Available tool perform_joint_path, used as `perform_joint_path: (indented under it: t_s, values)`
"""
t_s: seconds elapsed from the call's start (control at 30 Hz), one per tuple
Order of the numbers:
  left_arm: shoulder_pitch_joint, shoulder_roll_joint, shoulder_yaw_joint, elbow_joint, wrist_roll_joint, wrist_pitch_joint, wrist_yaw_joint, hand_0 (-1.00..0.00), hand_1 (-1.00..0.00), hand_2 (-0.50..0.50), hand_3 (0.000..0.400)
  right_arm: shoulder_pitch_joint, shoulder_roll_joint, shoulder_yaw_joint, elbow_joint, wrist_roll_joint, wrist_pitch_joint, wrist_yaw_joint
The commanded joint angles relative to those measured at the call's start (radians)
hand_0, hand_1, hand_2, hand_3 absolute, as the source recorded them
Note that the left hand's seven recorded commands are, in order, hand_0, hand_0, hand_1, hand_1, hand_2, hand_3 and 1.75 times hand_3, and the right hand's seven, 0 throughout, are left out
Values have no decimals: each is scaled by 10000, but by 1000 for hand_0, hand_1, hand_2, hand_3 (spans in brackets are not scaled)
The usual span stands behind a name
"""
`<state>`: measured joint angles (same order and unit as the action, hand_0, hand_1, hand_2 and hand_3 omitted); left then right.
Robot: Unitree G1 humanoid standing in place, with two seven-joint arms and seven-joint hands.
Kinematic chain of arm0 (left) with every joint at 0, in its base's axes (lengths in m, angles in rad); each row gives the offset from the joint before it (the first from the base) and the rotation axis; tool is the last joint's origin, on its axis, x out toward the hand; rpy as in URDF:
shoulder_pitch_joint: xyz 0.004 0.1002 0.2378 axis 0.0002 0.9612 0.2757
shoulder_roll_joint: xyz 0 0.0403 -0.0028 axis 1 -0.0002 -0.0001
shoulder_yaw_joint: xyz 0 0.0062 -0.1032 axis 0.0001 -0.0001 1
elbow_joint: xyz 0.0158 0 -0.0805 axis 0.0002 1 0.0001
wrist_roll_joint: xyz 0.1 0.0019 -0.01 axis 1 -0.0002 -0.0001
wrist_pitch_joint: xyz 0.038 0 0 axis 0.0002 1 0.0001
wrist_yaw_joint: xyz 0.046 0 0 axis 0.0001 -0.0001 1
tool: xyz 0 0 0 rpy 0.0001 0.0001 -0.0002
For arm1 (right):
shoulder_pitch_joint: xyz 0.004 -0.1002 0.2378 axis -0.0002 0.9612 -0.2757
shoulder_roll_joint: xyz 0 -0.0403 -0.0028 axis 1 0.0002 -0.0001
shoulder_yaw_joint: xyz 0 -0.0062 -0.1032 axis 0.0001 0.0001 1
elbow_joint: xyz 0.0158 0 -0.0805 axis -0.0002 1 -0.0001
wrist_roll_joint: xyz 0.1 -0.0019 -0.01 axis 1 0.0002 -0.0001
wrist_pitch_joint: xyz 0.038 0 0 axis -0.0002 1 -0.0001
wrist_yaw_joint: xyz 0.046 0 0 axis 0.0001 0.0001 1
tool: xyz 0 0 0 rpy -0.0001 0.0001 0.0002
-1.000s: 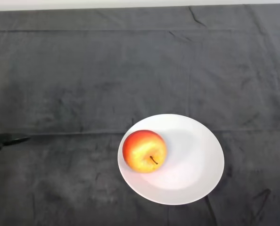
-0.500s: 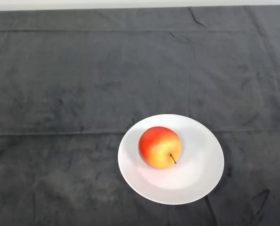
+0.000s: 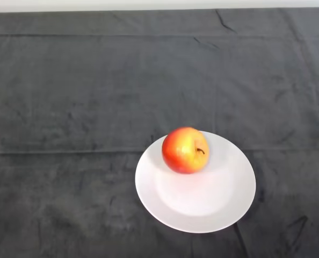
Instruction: Move the apple to the plate
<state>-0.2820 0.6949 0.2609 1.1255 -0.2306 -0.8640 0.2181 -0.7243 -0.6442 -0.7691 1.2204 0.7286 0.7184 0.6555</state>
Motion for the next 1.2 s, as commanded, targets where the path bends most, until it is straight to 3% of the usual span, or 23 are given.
perform_joint_path:
  t_s: [0.03, 0.33, 1.2]
  values:
    - [315, 839, 401, 293, -270, -326, -70, 0, 0, 0, 0, -83, -208, -143, -70, 206, -36, 5]
    - [465, 1025, 1107, 701, -685, -346, -201, 0, 0, 0, 0, -94, -219, -143, -43, 201, -35, 18]
    - [127, 815, 1539, 925, -428, -400, -92, 0, 0, 0, 0, -111, -236, -143, 2, 186, -39, 44]
